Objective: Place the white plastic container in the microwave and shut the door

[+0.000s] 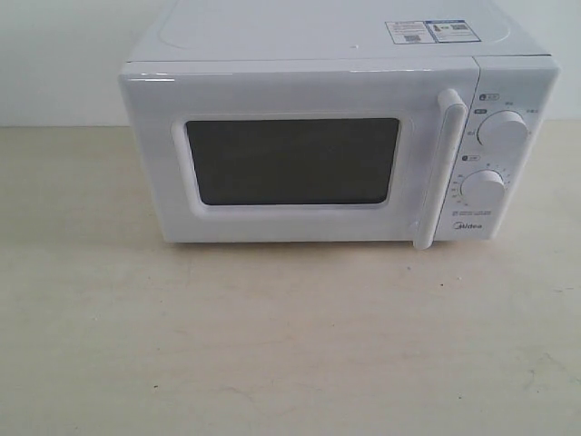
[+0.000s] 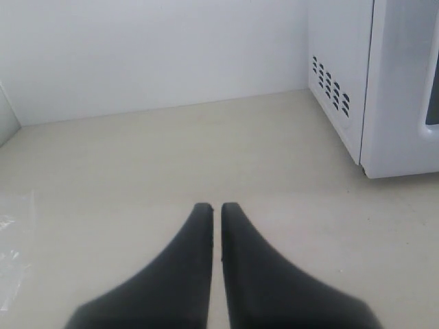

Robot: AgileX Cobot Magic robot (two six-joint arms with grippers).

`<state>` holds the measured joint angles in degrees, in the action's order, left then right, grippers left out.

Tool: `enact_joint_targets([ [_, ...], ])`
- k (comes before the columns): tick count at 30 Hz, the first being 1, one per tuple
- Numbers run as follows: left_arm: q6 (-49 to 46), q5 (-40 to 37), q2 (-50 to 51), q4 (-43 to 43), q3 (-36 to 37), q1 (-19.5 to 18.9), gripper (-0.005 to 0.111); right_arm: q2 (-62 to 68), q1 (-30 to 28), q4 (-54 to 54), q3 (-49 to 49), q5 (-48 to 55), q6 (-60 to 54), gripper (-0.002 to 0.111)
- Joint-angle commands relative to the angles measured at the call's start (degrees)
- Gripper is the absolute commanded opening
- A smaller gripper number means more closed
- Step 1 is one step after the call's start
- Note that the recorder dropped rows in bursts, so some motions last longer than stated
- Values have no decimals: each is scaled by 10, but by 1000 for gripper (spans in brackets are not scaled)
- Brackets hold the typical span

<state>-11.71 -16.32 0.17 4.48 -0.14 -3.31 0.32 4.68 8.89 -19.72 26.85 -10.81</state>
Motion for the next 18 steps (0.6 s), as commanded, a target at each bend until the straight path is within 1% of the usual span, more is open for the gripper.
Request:
enact_joint_targets([
  [1,6,0,-2,6,1,-1,4,-3,-3,-39,4,-34,-6,0],
  [9,6,0,-2,6,1,-1,4,-3,-2,-41,4,-87,14,0],
  [15,6,0,-2,6,1,-1,4,-3,-2,-41,4,-96,16,0],
  [18,6,0,-2,6,1,-1,4,-3,-2,-41,24,-125,49,0],
])
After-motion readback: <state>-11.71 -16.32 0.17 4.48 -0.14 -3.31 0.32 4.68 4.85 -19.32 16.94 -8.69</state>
